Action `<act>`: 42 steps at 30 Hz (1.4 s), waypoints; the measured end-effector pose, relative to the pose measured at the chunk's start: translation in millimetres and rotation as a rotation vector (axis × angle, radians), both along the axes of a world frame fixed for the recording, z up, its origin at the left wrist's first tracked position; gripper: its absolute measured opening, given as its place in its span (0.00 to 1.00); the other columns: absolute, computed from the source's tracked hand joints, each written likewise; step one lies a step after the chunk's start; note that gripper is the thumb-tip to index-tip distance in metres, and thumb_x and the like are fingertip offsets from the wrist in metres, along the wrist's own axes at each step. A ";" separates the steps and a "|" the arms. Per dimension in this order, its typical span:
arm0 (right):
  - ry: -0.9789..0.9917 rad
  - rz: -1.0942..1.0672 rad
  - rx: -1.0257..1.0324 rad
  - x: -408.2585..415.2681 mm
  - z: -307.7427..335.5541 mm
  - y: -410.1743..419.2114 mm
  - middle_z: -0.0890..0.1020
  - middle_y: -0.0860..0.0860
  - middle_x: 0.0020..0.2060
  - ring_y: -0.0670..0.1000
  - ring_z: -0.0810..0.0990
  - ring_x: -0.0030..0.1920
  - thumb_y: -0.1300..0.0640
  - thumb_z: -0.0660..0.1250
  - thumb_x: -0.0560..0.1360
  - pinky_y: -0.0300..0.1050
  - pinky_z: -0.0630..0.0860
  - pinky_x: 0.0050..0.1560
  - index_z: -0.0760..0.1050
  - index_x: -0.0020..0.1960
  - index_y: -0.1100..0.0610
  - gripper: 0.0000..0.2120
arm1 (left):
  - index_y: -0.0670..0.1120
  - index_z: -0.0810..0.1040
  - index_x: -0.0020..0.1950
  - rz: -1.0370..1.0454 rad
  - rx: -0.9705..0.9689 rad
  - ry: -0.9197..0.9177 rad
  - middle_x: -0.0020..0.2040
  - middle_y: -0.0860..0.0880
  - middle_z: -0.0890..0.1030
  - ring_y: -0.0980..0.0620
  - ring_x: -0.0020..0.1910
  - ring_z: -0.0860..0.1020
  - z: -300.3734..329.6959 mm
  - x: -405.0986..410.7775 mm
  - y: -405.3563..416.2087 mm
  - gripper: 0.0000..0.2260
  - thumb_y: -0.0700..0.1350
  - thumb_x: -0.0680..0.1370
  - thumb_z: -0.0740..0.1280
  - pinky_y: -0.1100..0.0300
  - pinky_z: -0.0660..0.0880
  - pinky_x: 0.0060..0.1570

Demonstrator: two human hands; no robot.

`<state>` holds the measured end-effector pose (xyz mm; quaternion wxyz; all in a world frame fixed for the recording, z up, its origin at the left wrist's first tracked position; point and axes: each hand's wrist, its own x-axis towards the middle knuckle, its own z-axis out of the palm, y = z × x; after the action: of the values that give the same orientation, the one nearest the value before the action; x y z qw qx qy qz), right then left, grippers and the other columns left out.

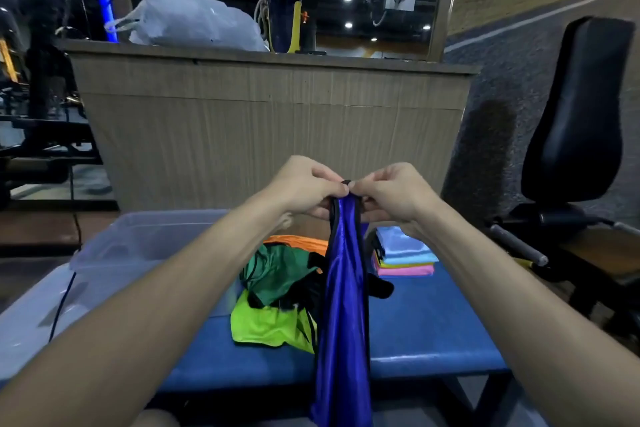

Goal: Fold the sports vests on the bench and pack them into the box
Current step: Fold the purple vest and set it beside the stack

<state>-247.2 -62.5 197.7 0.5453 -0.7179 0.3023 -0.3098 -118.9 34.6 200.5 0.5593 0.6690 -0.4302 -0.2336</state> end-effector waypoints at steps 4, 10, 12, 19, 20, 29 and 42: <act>0.075 -0.010 -0.061 -0.8 6.4 3.8 0.79 0.61 0.35 0.56 0.82 0.36 0.66 0.69 0.77 0.46 0.85 0.37 0.80 0.42 0.66 0.06 | 0.37 0.84 0.49 0.010 0.004 -0.090 0.43 0.38 0.85 0.51 0.34 0.83 1.2 -4.2 0.6 0.03 0.34 0.76 0.74 0.60 0.81 0.32; 0.124 0.005 -0.175 -2.0 8.3 10.4 0.86 0.64 0.39 0.61 0.87 0.41 0.65 0.68 0.75 0.58 0.84 0.51 0.83 0.43 0.67 0.06 | 0.34 0.83 0.49 -0.014 0.001 -0.059 0.45 0.34 0.84 0.42 0.39 0.85 7.3 -12.5 3.4 0.07 0.31 0.78 0.65 0.51 0.85 0.42; 0.198 -0.005 -0.312 -3.4 9.3 10.2 0.86 0.61 0.36 0.59 0.87 0.38 0.59 0.73 0.72 0.58 0.84 0.50 0.84 0.39 0.62 0.06 | 0.31 0.82 0.52 -0.067 0.017 0.018 0.44 0.33 0.84 0.39 0.42 0.85 11.4 -14.4 7.4 0.09 0.31 0.78 0.63 0.50 0.85 0.46; 0.145 0.002 -0.467 -20.5 8.2 -2.6 0.86 0.58 0.35 0.56 0.87 0.38 0.61 0.79 0.71 0.52 0.85 0.43 0.82 0.42 0.62 0.07 | 0.31 0.75 0.64 -0.326 0.024 0.453 0.59 0.30 0.81 0.35 0.58 0.82 18.2 -3.5 27.0 0.17 0.42 0.84 0.56 0.47 0.82 0.55; 0.105 0.026 -0.417 -22.1 7.5 -4.8 0.86 0.61 0.37 0.57 0.86 0.40 0.63 0.78 0.71 0.54 0.84 0.45 0.82 0.43 0.63 0.06 | 0.32 0.75 0.65 -0.361 0.013 0.475 0.60 0.31 0.81 0.35 0.59 0.82 15.9 -1.5 28.2 0.18 0.42 0.84 0.55 0.47 0.81 0.58; 0.234 0.369 -0.629 -61.2 58.5 -25.3 0.82 0.58 0.40 0.53 0.77 0.42 0.75 0.64 0.76 0.51 0.74 0.49 0.81 0.46 0.64 0.10 | 0.35 0.81 0.53 -0.132 -0.180 -0.133 0.44 0.39 0.85 0.50 0.37 0.82 -8.4 12.5 37.6 0.11 0.30 0.81 0.59 0.59 0.77 0.38; 0.326 0.307 -0.789 -72.0 84.5 -30.0 0.85 0.58 0.40 0.48 0.80 0.39 0.73 0.63 0.75 0.45 0.75 0.44 0.83 0.45 0.61 0.13 | 0.45 0.83 0.47 -0.195 -0.528 -0.625 0.43 0.50 0.82 0.50 0.39 0.78 -31.1 -15.3 58.2 0.06 0.35 0.76 0.72 0.56 0.76 0.42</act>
<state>-319.1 -92.5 282.2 0.2149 -0.9467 0.1331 -0.1997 -134.2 92.8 169.4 0.5292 0.4974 -0.6858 0.0471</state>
